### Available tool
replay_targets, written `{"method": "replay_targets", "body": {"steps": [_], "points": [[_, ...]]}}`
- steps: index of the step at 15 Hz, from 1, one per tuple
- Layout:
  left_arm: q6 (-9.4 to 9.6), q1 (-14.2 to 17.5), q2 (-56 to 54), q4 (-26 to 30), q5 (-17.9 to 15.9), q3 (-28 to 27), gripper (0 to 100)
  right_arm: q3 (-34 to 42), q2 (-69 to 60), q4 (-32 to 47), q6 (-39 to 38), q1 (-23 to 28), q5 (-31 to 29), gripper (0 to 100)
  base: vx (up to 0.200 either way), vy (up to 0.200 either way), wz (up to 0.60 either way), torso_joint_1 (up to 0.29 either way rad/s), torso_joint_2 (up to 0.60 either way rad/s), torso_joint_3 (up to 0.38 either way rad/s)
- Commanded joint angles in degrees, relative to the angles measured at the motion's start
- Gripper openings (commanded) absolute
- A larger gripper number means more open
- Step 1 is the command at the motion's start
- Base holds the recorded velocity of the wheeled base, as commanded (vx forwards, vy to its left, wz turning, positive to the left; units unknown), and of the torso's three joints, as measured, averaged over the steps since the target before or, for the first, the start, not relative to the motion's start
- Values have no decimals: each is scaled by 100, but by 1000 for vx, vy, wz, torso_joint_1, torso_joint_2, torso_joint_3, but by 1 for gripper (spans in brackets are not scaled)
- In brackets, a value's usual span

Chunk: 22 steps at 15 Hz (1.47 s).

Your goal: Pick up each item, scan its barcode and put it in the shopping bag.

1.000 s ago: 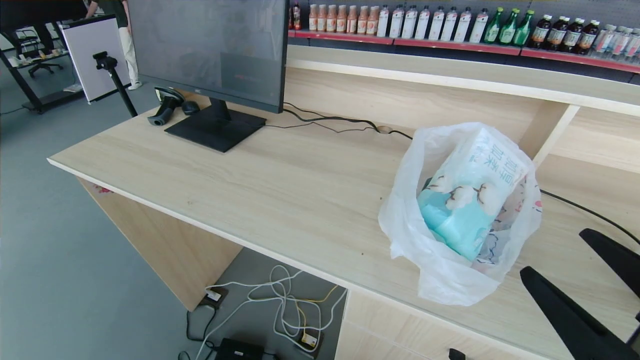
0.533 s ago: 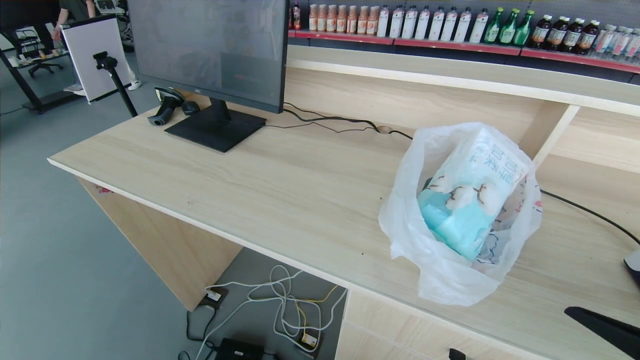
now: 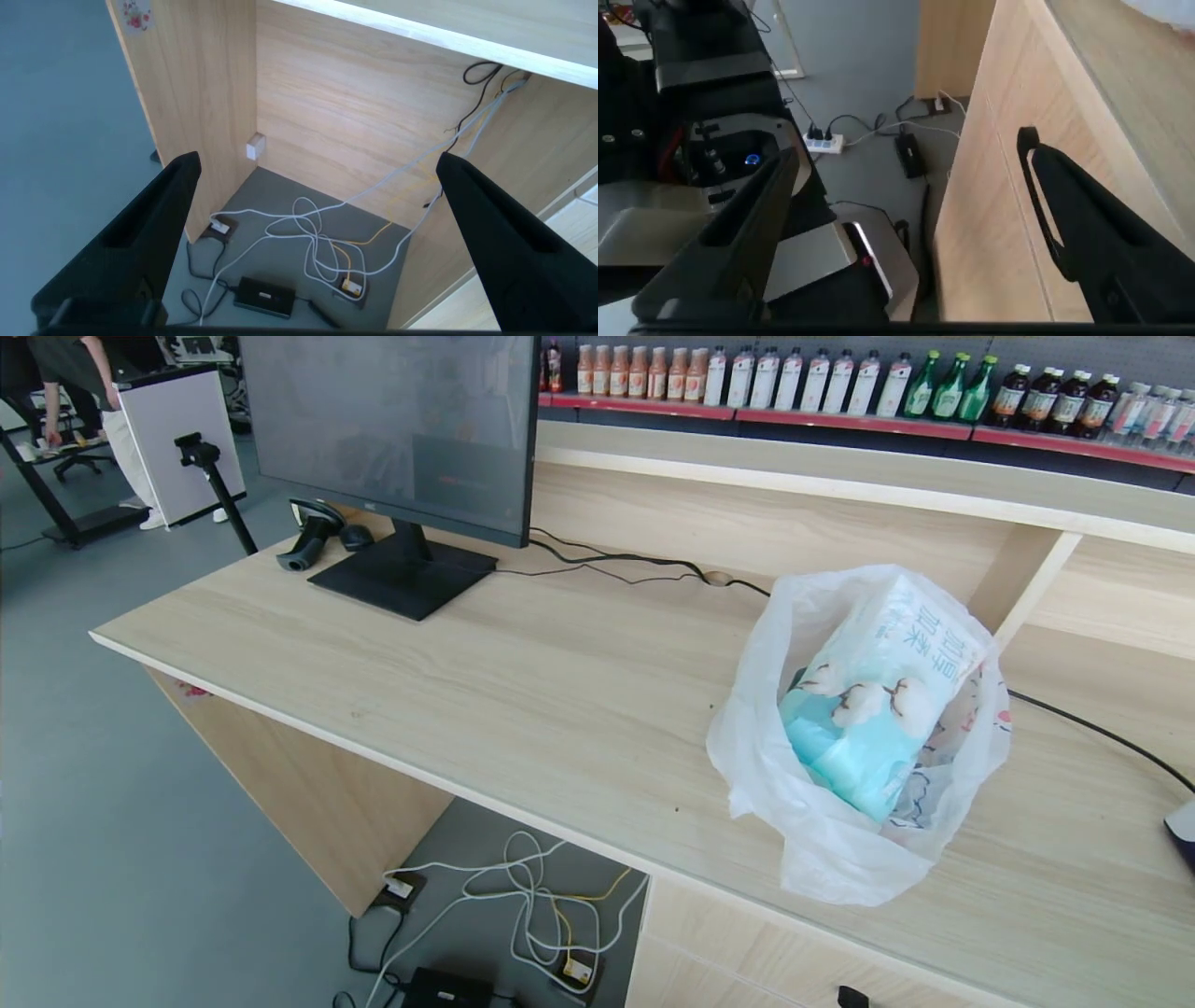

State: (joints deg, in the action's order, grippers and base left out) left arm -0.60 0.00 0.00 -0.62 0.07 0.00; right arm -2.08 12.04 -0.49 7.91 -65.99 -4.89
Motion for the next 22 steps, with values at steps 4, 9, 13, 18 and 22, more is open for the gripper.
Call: {"method": "replay_targets", "body": {"steps": [4, 9, 13, 18, 22], "points": [[-2, 0, 0, 1, 1, 0, 100, 208, -624, 40, -826, 165, 146, 100, 0, 0, 0, 0, 0, 0], [7, 0, 0, 9, 1, 0, 100, 200, -115, 40, -527, 5228, 164, 100, 0, 0, 0, 0, 0, 0], [-2, 0, 0, 9, 10, 0, 100, 200, -923, 49, -475, 6432, 181, 100, 0, 0, 0, 0, 0, 0], [-2, 0, 0, 18, 1, 0, 100, 200, -1204, 40, -519, 6581, 181, 100, 0, 0, 0, 0, 0, 0], [-2, 0, 0, 18, 1, 0, 100, 200, -1204, 49, -589, 6581, 181, 100, 0, 0, 0, 0, 0, 0]]}}
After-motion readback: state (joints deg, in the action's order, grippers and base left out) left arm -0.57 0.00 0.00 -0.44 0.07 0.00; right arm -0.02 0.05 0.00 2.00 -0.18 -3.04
